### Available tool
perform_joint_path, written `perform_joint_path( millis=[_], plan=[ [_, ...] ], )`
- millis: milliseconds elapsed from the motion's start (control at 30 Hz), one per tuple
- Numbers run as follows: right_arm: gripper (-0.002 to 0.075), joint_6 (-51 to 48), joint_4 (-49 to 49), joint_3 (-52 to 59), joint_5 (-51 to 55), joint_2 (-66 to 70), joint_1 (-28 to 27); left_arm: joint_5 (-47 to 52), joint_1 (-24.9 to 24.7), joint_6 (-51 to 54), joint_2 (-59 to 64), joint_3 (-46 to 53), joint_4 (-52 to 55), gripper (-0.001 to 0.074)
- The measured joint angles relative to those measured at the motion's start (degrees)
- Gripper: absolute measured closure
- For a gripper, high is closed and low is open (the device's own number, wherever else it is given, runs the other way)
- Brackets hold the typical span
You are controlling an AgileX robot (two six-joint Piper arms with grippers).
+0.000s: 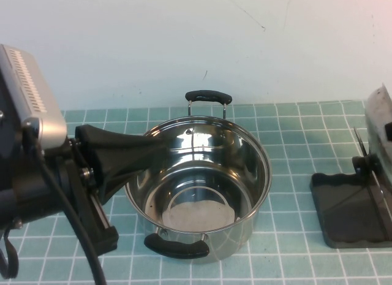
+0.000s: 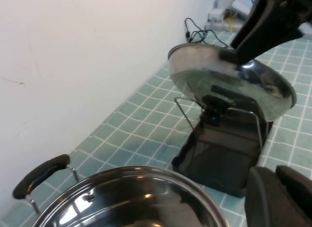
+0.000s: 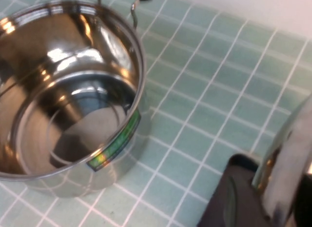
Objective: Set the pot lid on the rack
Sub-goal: Place the pot lid on the pot rack
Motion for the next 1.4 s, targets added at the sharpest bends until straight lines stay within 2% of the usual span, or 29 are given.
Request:
perform_joint_path(
  millis=[367,567,833,900,1033,1400],
  plan=[
    [0.0492,9.41,-12.06,-1.69,4.35,-19.02,-0.3,11.42,0.0,-4.64,-2.34,0.88,-0.11,0.0735],
    [0.0503,11.77,-13.43,2.84,5.95,-35.06,-0.3,21.98,0.0,-8.44,-11.05,10.19,-0.43,0.0735],
    [0.0688,11.88,-12.94,14.67,-0.14,-58.6,-0.3,37.39,0.0,-13.88,-30.59,24.67,-1.15,0.0736],
    [0.071,11.88,-12.81,17.18,-0.99,-62.69,-0.3,39.82,0.0,-14.14,-34.39,26.53,-1.37,0.0736],
    [0.0724,11.88,-12.73,20.94,-1.29,-67.46,-0.3,40.9,0.0,-14.85,-38.42,28.79,-1.9,0.0736],
    [0.0727,11.88,-12.3,25.37,-1.66,-68.01,-0.3,36.79,0.0,-15.2,-38.93,31.24,-2.03,0.0736]
  ],
)
